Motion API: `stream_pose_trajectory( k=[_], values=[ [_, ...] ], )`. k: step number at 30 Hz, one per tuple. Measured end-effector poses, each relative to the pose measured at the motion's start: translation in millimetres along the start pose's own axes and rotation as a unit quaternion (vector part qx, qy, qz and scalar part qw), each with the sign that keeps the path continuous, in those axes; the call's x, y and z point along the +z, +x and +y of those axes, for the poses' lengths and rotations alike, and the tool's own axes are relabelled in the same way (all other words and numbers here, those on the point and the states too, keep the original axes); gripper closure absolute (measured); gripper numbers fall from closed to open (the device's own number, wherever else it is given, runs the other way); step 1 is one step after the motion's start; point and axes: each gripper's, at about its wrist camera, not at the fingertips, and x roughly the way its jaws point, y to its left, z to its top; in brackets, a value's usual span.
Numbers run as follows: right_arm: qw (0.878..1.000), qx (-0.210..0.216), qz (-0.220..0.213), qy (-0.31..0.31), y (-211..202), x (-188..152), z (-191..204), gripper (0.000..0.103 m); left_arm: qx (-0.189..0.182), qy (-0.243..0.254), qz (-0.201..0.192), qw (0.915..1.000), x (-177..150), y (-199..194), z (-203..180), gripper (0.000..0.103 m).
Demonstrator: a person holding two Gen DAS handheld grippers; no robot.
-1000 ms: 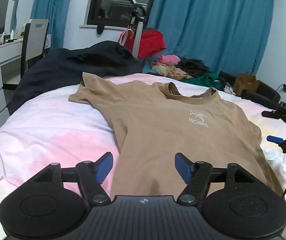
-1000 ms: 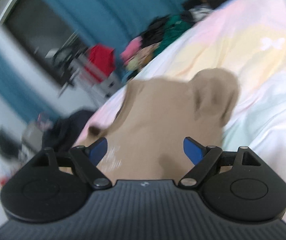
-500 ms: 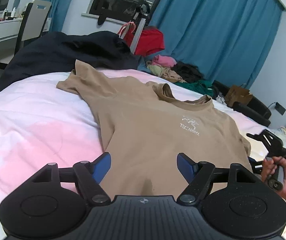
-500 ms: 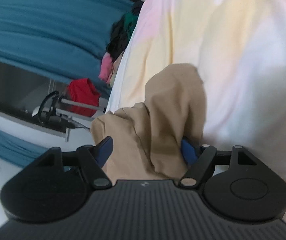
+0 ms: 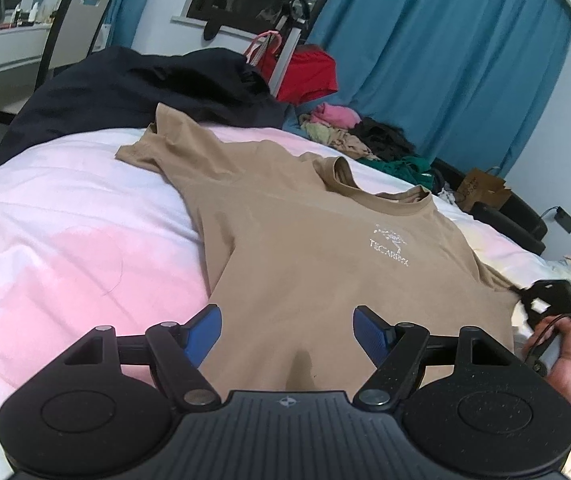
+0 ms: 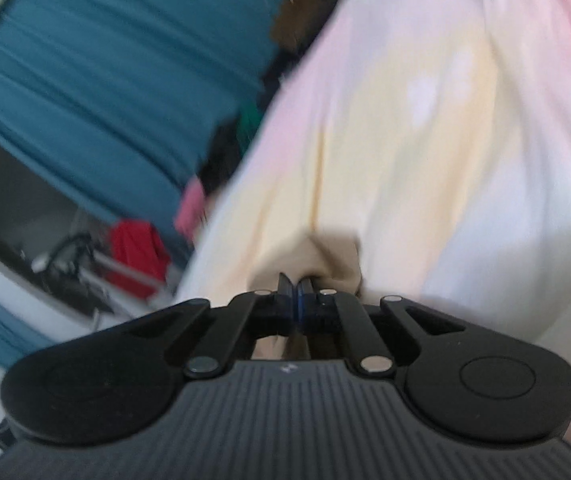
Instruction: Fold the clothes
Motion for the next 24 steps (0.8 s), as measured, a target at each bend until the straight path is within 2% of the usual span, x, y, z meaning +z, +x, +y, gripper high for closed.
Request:
stream_pose_trajectory(
  k=[2, 4, 7, 13, 14, 15, 17, 22, 24],
  values=[
    [1.0, 0.005, -0.022, -0.015, -12.9, 8.5, 4.0, 0.098, 0.004, 0.009, -0.005, 0.9999, -0.9, -1.6, -2.5, 0.029],
    [1.0, 0.0, -0.02, -0.023, -18.7, 14.4, 3.8, 0.098, 0.008, 0.016, -0.009, 0.9998, -1.6, -3.6, -4.3, 0.029],
    [1.0, 0.0, -0.013, 0.001, -26.6, 16.0, -4.3, 0.096, 0.008, 0.012, -0.013, 0.9998, -1.5, -6.1, -4.2, 0.029],
    [0.998, -0.027, 0.044, 0.021, -8.0, 4.9, -12.4, 0.09, 0.008, 0.015, -0.014, 0.9998, -1.8, -9.5, -3.8, 0.029],
    [0.998, -0.033, 0.044, 0.015, -4.8, 2.7, -12.2, 0.079, 0.008, 0.015, -0.014, 0.9998, -1.9, -9.5, -3.6, 0.029],
    [0.998, -0.035, 0.04, 0.012, -2.3, 1.4, -13.0, 0.057, 0.008, 0.015, -0.013, 0.9998, -2.0, -9.4, -3.4, 0.029],
    [0.999, -0.039, 0.032, 0.009, 2.6, -1.0, -14.5, 0.043, 0.01, 0.018, -0.011, 0.9997, -2.2, -7.4, -3.7, 0.029],
    [0.999, -0.023, 0.032, 0.026, 13.8, -5.7, -17.7, 0.042, 0.011, 0.018, -0.008, 0.9997, -5.1, -1.5, -4.7, 0.029],
    [0.998, -0.003, 0.063, 0.007, 26.5, -10.7, -13.1, 0.042, 0.008, 0.017, -0.013, 0.9997, -5.9, -1.3, -6.0, 0.029]
  ],
)
